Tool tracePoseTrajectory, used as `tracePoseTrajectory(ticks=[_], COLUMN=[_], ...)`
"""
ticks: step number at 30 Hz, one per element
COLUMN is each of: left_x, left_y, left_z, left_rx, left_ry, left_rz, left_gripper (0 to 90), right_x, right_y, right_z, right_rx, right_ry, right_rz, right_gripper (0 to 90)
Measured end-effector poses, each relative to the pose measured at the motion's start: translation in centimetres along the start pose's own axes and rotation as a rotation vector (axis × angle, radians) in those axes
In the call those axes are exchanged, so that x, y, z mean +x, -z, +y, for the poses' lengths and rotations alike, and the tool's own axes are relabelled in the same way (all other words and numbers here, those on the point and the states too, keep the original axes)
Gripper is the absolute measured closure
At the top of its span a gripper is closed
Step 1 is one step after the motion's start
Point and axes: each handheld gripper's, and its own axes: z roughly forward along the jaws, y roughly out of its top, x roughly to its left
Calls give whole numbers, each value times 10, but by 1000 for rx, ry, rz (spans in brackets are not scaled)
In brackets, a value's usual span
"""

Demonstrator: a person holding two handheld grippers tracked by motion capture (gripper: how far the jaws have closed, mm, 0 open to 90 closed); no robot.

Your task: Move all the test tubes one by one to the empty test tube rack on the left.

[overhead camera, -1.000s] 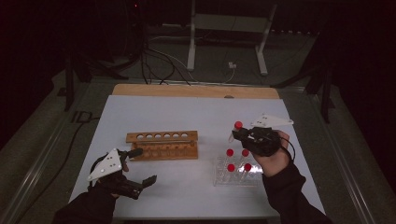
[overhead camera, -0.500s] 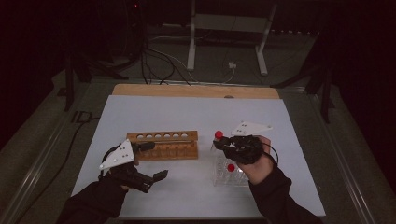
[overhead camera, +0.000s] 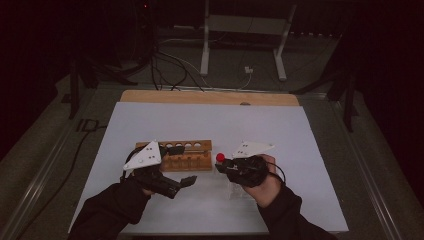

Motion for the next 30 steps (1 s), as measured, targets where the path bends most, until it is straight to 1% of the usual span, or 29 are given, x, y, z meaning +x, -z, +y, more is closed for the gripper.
tracePoseTrajectory(ticks=[1, 2, 6, 9, 10, 11, 14, 17, 18, 19, 21, 22, 23, 25, 27, 30], left_x=[0, 0, 1, -1, -1, -1, -3, -4, -5, -5, -6, -6, -6, -6, -7, -8], left_y=[-4, -4, -11, -18, -18, -20, -26, -32, -33, -37, -38, -39, -41, -43, -45, -48], left_z=[3, 3, 6, 10, 10, 11, 14, 15, 15, 15, 15, 15, 15, 15, 14, 14], left_rx=[-2, -2, -2, 2, 2, 1, 11, 26, 30, 36, 39, 43, 42, 48, 58, 72], left_ry=[3, 3, 12, 8, 8, 7, 0, -9, -11, -14, -16, -17, -20, -26, -30, -34], left_rz=[-9, -9, -21, -28, -28, -26, -28, -25, -19, -17, -14, -12, -13, -14, -14, -21], left_gripper=[84, 90, 160, 188, 212, 212, 297, 357, 357, 402, 444, 444, 483, 525, 540, 626], right_x=[1, 1, 6, 9, 9, 9, 11, 12, 12, 13, 13, 13, 13, 14, 14, 14], right_y=[-1, -1, -3, -5, -5, -5, -7, -8, -8, -8, -8, -8, -9, -9, -10, -11], right_z=[0, 0, 0, 0, 0, 0, 0, 1, 1, 1, 1, 1, 1, 1, 1, 2], right_rx=[1, 1, 9, 12, 12, 12, 15, 15, 15, 15, 16, 16, 17, 19, 20, 18], right_ry=[4, 4, 12, 16, 17, 17, 20, 21, 21, 23, 25, 25, 24, 25, 24, 27], right_rz=[3, 3, 20, 28, 30, 30, 37, 39, 39, 41, 42, 42, 42, 43, 44, 46], right_gripper=[752, 752, 752, 752, 752, 752, 752, 752, 752, 752, 752, 752, 752, 752, 752, 752])
